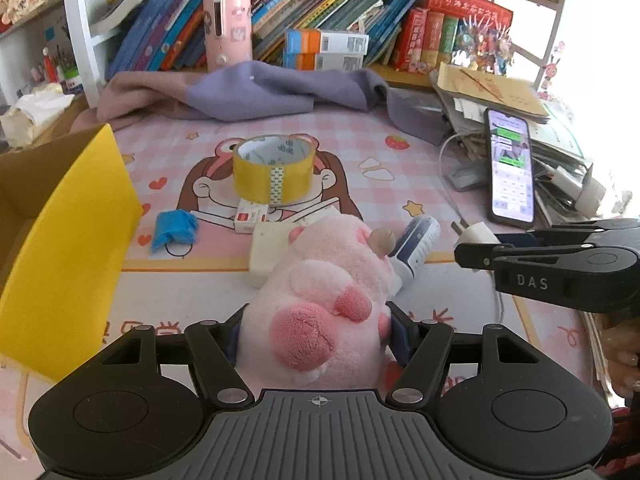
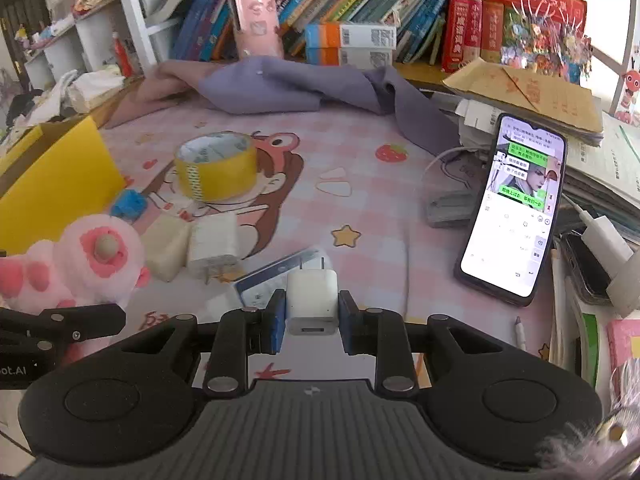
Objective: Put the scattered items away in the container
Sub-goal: 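Carry the plush and charger over the yellow box with both tools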
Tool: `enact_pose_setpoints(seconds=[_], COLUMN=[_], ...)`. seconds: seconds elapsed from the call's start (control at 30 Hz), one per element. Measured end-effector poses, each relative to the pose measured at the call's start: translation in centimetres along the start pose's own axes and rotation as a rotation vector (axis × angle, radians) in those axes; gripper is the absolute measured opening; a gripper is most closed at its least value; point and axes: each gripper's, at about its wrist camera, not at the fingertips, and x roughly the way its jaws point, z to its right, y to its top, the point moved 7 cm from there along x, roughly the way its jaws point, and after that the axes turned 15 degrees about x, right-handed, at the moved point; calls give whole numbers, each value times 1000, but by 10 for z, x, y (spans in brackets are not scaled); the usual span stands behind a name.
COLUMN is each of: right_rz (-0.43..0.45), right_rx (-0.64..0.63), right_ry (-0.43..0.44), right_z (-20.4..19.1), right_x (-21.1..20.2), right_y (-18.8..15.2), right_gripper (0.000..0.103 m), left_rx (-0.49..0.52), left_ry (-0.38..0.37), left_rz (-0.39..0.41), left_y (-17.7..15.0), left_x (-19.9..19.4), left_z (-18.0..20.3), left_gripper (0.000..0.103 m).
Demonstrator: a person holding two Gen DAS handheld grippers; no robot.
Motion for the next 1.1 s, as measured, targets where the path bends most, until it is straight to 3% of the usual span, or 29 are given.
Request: enact_pose_setpoints(seconds=[0.23,0.63,1.1], right_rz=[-9,86,84], right_rx=[-4,17,12], right_ry=[-3,-90,-102], right_z=[-19,-68,-165], right_x=[-14,-56,-87], right_y=[-23,-55,-137], right_gripper=[25,25,25], left_rx=[0,105,116], left_ry=[-36,-120,-136], left_rz=[8,141,142], left_y=[-25,-58,-139], left_x=[-15,-63,-122], left_z=[-3,-21,-75], left_gripper=[66,66,66])
